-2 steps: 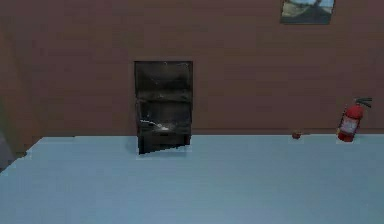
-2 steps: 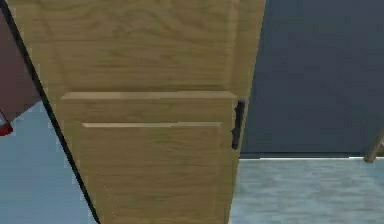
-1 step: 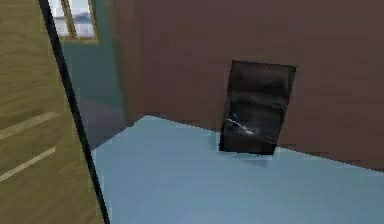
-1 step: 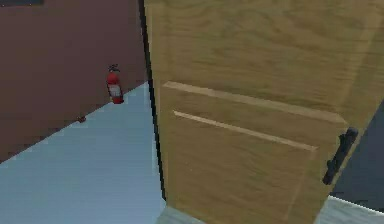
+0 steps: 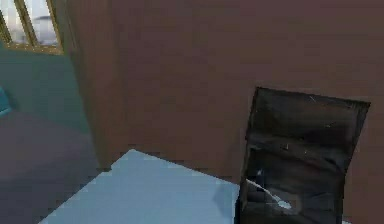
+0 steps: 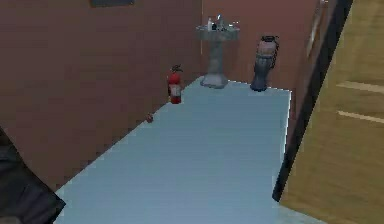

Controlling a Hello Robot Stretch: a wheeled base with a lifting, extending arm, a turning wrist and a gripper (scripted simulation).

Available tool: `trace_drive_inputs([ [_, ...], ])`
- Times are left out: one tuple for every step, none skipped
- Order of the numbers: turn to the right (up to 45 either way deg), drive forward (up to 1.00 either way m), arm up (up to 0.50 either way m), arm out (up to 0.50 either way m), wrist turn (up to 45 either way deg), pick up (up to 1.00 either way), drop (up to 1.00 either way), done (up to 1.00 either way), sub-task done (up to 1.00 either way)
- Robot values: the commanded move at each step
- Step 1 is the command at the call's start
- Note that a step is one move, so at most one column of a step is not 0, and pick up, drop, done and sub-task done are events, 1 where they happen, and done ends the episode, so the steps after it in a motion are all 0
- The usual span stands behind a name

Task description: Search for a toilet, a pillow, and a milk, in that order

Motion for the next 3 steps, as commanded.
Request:
trace_drive_inputs([
  [-27.0,0.0,0.0,0.0,0.0,0.0,0.0,0.0,0.0],
  [0.0,0.35,0.0,0.0,0.0,0.0,0.0,0.0,0.0],
  [45.0,0.0,0.0,0.0,0.0,0.0,0.0,0.0,0.0],
])
